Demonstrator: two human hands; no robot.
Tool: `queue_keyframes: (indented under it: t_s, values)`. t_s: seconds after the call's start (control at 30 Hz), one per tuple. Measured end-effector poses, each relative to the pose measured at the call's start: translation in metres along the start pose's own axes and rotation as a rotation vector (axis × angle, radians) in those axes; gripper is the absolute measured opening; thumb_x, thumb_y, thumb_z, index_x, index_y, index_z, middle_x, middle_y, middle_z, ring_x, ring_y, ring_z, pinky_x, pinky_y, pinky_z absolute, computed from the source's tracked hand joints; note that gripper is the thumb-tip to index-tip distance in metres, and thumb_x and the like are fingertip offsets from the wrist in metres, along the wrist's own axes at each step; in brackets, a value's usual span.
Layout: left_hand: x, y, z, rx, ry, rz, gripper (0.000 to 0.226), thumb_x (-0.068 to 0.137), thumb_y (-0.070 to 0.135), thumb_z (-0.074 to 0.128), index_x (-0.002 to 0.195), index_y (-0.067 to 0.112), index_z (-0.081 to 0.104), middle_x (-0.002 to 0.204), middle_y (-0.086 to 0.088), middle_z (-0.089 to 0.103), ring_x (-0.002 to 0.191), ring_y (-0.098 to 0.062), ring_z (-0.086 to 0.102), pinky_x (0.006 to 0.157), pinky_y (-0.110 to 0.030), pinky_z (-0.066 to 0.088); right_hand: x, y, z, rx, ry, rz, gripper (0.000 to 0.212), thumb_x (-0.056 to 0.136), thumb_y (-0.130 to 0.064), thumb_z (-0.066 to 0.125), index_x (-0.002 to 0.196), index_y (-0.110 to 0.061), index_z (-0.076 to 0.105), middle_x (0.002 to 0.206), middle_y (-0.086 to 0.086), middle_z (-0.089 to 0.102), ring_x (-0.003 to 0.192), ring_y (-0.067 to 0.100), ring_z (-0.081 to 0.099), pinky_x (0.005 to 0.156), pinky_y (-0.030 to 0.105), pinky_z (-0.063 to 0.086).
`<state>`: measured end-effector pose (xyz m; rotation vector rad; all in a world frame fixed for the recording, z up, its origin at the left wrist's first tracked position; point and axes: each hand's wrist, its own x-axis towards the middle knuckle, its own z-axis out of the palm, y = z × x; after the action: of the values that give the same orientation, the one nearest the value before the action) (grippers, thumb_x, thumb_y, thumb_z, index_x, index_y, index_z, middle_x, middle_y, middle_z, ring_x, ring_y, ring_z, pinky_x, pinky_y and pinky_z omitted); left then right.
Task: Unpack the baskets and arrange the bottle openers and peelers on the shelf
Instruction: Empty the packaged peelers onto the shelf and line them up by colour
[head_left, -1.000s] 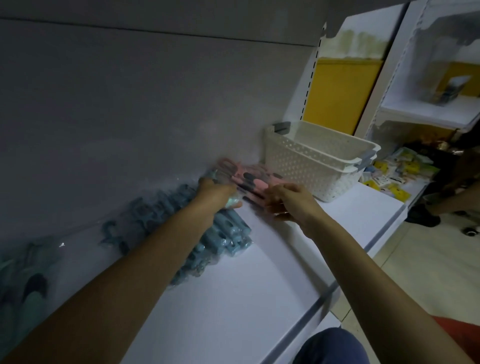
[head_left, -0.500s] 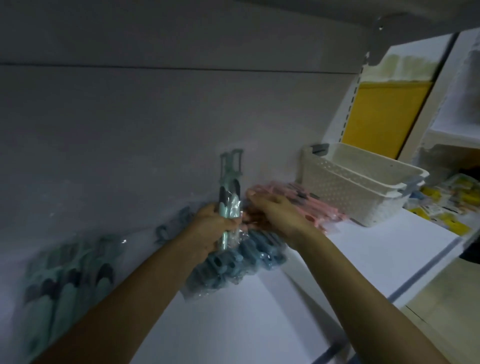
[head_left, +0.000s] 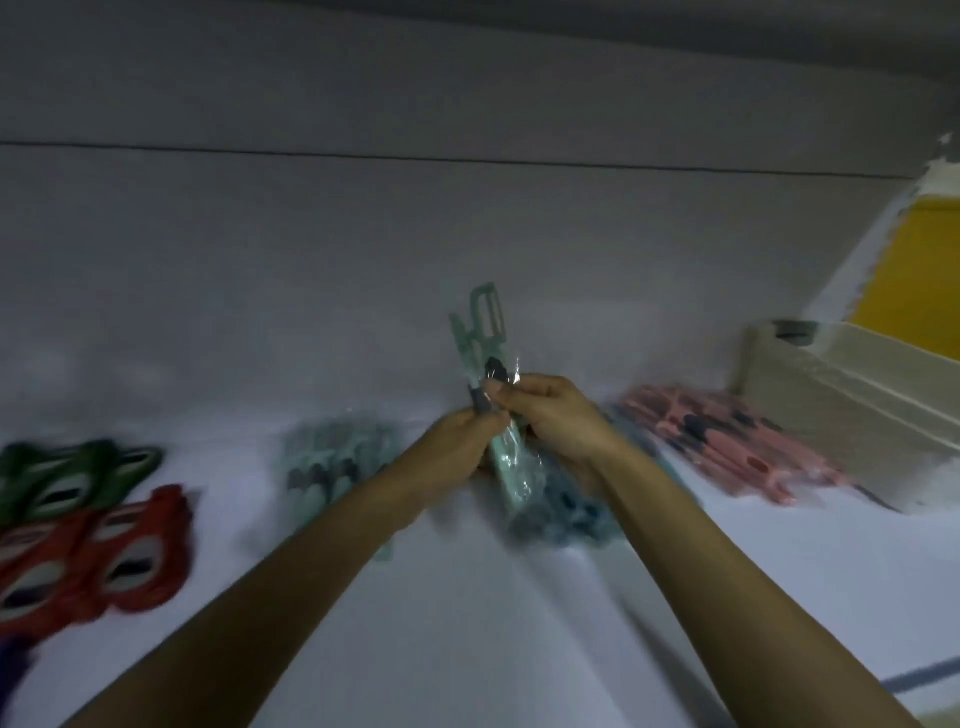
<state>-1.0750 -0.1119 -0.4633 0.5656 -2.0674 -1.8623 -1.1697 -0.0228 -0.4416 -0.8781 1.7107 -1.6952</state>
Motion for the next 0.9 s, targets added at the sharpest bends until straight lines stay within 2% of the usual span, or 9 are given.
queue_keyframes:
  t_s: [0.1,0.2,0.27,0.37,0.43,0.57,0.7,0.8,0.9]
  values:
    - [-0.025,0.008,-0.049,0.124,0.121,0.023,0.008,0.091,0.016,0.061,0.094,0.012,0.067,0.076,-0.007,0.061,0.062,-0.013,0.057,0.058,-0.021,0.048,0.013,0.003,0.045,-0.069,-0.043,0.031,0.02,0.091,-0.018,0.063,0.09,0.0,0.07,0.073,0.009,0.065,0.058,0.012,0.059,0.057,0.019,0.049]
    - [-0.047,0.013,-0.091,0.171,0.185,0.001,0.062,0.082,0.026,0.073,0.134,0.004,0.046,0.064,0.001,0.062,0.06,-0.014,0.06,0.051,-0.02,0.045,0.02,0.009,0.082,-0.096,-0.075,0.024,0.01,0.089,-0.009,0.062,0.089,-0.001,0.068,0.066,0.008,0.06,0.05,0.011,0.055,0.045,0.015,0.045]
    - [-0.053,0.012,-0.108,0.344,0.269,-0.006,0.071,0.078,0.038,0.074,0.136,0.008,0.046,0.052,0.01,0.061,0.052,-0.005,0.06,0.047,-0.016,0.044,0.024,0.017,0.099,-0.131,-0.039,0.03,0.026,0.087,-0.013,0.066,0.108,0.001,0.063,0.079,0.014,0.064,0.06,0.018,0.058,0.053,0.022,0.052]
    - [-0.057,-0.005,-0.115,0.828,0.388,-0.055,0.037,0.084,0.052,0.061,0.098,0.018,0.063,0.075,0.001,0.066,0.074,-0.013,0.063,0.07,-0.026,0.051,0.029,0.041,0.109,-0.353,0.023,-0.001,0.025,0.088,-0.025,0.066,0.098,-0.001,0.066,0.089,0.021,0.068,0.074,0.027,0.062,0.071,0.04,0.054]
    - [-0.056,-0.026,-0.111,1.039,0.365,-0.159,0.05,0.089,0.058,0.048,0.115,0.016,0.055,0.111,-0.012,0.06,0.107,-0.029,0.056,0.092,-0.041,0.046,0.026,0.062,0.11,-0.629,-0.015,-0.02,0.025,0.094,-0.027,0.056,0.087,-0.005,0.066,0.083,0.016,0.066,0.079,0.027,0.062,0.071,0.034,0.048]
    - [-0.052,-0.047,-0.103,0.854,0.302,-0.285,0.078,0.084,0.056,0.055,0.146,0.018,0.027,0.146,-0.014,0.03,0.132,-0.037,0.035,0.107,-0.047,0.034,0.02,0.087,0.108,-0.765,0.105,-0.077,0.026,0.095,-0.032,0.054,0.105,-0.009,0.06,0.08,0.003,0.061,0.084,0.022,0.063,0.064,0.025,0.036]
    - [-0.047,-0.037,-0.1,0.97,0.214,-0.291,0.065,0.096,0.041,0.045,0.147,0.012,0.018,0.155,-0.013,0.014,0.143,-0.037,0.013,0.116,-0.048,0.017,0.017,0.088,0.117,-0.661,0.173,-0.133,0.038,0.089,-0.032,0.063,0.121,-0.014,0.052,0.08,0.0,0.066,0.077,0.015,0.063,0.069,0.021,0.039]
    - [-0.043,-0.04,-0.104,0.913,0.235,-0.294,0.067,0.098,0.039,0.04,0.151,0.017,0.005,0.158,-0.014,0.0,0.144,-0.04,-0.001,0.117,-0.052,0.009,0.017,0.086,0.122,-0.527,0.218,-0.172,0.023,0.087,-0.026,0.066,0.106,-0.017,0.057,0.063,-0.011,0.058,0.061,0.001,0.055,0.065,0.02,0.042]
    - [-0.035,-0.053,-0.105,0.858,0.33,-0.322,0.066,0.099,0.044,0.032,0.151,0.024,-0.005,0.159,-0.008,-0.012,0.145,-0.035,-0.012,0.116,-0.057,0.003,0.018,0.085,0.123,-0.537,0.191,-0.193,0.011,0.092,-0.021,0.056,0.096,-0.016,0.065,0.08,-0.004,0.065,0.075,0.012,0.061,0.072,0.025,0.046]
